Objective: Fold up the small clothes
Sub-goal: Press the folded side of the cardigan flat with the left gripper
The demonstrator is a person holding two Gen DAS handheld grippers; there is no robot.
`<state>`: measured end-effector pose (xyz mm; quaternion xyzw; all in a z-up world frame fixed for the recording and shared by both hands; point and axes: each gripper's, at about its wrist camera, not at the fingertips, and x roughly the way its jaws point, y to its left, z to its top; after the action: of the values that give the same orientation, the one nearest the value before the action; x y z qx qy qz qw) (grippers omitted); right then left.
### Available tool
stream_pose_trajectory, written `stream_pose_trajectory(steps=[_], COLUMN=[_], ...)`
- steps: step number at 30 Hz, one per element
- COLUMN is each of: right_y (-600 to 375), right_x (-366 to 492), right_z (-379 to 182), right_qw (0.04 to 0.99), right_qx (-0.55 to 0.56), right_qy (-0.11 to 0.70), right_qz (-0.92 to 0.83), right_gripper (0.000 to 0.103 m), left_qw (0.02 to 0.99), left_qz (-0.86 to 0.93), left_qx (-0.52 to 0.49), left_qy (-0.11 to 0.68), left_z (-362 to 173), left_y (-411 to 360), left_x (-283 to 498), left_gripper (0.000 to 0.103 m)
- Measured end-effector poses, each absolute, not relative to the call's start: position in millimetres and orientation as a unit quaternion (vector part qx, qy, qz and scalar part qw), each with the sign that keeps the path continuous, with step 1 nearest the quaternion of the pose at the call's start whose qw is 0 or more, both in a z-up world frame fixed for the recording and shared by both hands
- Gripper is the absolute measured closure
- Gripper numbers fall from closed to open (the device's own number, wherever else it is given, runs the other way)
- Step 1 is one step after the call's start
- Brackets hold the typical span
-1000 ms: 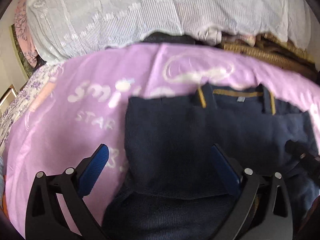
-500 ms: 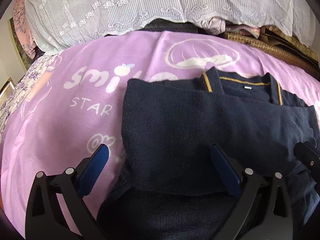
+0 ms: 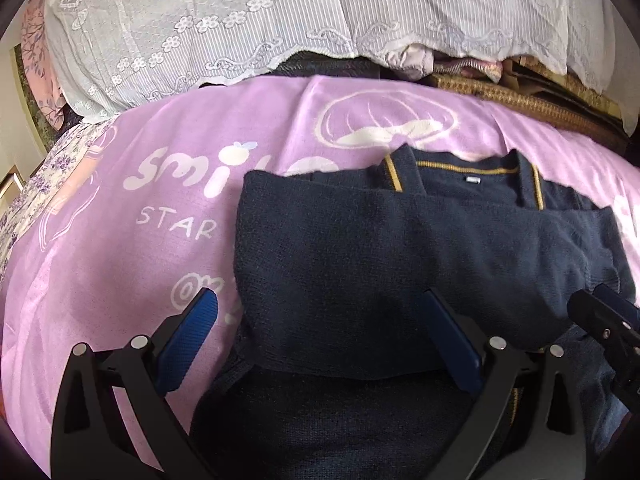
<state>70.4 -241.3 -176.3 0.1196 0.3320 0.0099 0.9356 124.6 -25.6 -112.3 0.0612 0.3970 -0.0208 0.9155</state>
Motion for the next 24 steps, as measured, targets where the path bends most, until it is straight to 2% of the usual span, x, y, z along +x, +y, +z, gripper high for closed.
stream_pose_trajectory(steps=[3,13,17,24], right_y=[-238.3,-250.2,-260.8,-259.7], right_x=[70.7,75.9,90.2,73.0], right_z=[-178.0,-158.5,-177.7,-170.0], right_qw=[0.936,0.946,0.933,0.935], right_qx=[0.114,0.13,0.141,0.16], right_qy=[0.332,0.298,0.33,0.316], right_qz=[0.015,0.012,0.008,0.018], right_gripper=[0.035,0.035,0.035,0.035], left_qw=[0.91,0.928,0.908,0.912], left_qz=[-0.023,-0.022,-0.02,-0.027], left_qx=[0.06,0.059,0.081,0.076], left_qy=[0.409,0.367,0.411,0.402], left_z=[-116.9,-96.3,-118.2,-112.2], left_y=[-25.5,-30.3,-37.5,-32.7], left_x=[128.0,130.9,145.1,134.1], left_gripper=[0.004,0.004,0.004,0.004])
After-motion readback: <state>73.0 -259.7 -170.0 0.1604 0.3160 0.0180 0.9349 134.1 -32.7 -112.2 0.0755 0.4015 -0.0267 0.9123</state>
